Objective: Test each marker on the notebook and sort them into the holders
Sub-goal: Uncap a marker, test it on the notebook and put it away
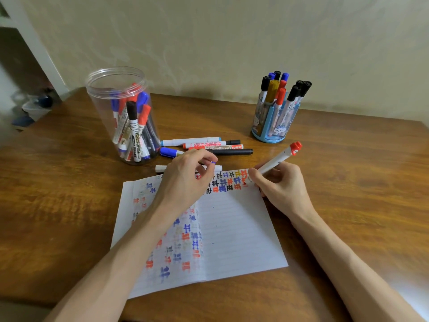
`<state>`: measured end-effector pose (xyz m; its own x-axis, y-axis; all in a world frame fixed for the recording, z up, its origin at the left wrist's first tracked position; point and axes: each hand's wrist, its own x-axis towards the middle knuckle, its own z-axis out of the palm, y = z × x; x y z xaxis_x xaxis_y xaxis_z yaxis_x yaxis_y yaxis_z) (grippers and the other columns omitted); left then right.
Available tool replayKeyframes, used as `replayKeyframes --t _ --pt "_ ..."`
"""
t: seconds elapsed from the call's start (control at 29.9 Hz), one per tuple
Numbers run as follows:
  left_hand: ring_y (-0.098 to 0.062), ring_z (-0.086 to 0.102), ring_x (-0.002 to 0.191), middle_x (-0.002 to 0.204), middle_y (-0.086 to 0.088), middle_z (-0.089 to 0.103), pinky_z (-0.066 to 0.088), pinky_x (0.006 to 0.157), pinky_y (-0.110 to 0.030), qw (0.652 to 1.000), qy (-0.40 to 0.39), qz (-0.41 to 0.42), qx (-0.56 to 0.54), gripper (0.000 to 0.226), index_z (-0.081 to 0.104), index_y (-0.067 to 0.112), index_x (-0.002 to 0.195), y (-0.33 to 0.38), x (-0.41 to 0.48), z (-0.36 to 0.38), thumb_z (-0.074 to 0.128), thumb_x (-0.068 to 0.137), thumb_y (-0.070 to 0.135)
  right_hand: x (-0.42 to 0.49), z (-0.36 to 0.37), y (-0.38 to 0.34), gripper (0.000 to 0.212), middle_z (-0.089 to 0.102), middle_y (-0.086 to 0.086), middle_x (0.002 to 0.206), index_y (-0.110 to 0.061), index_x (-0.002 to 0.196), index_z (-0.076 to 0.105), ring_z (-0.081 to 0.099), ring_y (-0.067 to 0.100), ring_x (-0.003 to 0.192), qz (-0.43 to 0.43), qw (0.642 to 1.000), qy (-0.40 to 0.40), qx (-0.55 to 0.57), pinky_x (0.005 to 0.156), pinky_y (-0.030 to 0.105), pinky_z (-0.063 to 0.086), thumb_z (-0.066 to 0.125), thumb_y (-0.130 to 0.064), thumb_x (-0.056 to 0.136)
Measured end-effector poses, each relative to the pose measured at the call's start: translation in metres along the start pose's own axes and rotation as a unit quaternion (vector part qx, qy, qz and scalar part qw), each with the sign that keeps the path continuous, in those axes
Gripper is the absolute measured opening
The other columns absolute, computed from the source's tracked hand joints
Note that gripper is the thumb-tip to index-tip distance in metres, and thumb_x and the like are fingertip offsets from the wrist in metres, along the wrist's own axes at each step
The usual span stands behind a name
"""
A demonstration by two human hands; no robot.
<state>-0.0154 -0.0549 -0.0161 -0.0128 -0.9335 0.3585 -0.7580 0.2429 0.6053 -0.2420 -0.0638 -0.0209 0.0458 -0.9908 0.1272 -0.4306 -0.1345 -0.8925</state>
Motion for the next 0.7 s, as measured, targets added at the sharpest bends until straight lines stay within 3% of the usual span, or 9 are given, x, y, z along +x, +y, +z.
replayKeyframes --t 0.33,0.7 --pt "0.003 0.064 0.086 0.103 0.016 0.067 0.045 0.067 -0.007 1.000 -0.002 0.002 0.002 0.016 0.070 0.026 0.114 -0.0010 -0.0004 0.0009 0.066 0.098 0.025 0.0006 0.0007 0.0041 0.013 0.076 -0.009 0.093 -0.016 0.097 0.073 0.074 0.002 0.086 -0.031 0.999 0.015 -0.039 0.073 0.025 0.064 0.078 -0.028 0.093" --pt "0.002 0.065 0.086 0.102 0.016 0.067 0.048 0.068 -0.010 1.000 0.000 0.003 0.001 0.014 0.069 0.027 0.111 -0.0017 -0.0006 0.0016 0.066 0.098 0.023 -0.0007 0.0009 0.0045 0.014 0.079 -0.006 0.090 -0.014 0.093 0.076 0.077 0.009 0.083 -0.029 0.999 0.005 -0.012 0.073 0.034 0.066 0.079 -0.027 0.093"
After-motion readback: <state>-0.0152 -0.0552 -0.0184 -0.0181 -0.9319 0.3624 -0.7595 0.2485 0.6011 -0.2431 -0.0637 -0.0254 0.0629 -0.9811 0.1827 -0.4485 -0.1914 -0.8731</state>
